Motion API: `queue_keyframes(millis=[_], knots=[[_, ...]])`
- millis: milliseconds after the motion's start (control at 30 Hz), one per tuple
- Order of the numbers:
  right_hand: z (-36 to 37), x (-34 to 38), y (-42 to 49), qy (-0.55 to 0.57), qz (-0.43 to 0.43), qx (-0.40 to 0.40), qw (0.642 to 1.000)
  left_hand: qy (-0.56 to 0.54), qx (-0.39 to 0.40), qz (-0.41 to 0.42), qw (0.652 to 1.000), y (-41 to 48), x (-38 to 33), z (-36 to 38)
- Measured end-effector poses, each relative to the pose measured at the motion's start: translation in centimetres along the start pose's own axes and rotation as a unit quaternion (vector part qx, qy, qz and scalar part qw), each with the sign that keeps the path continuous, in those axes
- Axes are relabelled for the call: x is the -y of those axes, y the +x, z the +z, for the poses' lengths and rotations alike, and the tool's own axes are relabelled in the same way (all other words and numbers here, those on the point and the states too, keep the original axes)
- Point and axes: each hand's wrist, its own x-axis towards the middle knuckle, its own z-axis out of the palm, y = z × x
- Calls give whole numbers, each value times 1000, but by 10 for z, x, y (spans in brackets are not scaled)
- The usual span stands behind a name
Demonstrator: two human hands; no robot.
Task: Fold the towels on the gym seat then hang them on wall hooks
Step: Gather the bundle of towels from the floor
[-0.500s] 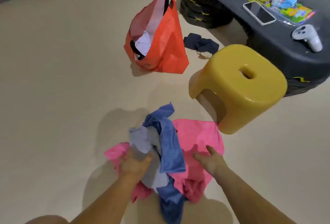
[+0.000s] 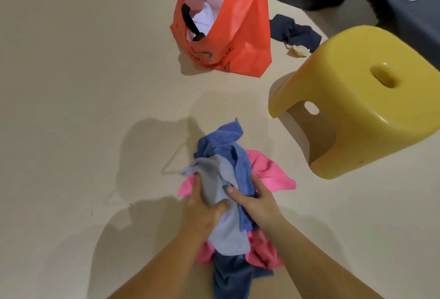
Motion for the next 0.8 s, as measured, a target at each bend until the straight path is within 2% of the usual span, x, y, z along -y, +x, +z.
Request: queue_keyframes(millis=[67,133,267,367,500,667,800], knots=[[5,8,2,-49,-28,4,998,36,39,29,998,1,-10,12],[-2,21,-1,-34,-20,11,999,32,92,7,995,0,-23,15],[-24,61,-17,40,16,63,997,-100,115,-39,988,-2,-40,2],[-34,97,-45,31,-5,96,995,-129,131,14,983,-27,-73,-19],[-40,145,-96,18,-39,87,995,-118,156,62,979,-75,-133,-61],[-49,220,-195,9,-65,69,995,-112,166,151,968,-179,-215,-111],[-73,289,-325,64,-61,29,996,-102,204,174,958,-288,-280,-146]])
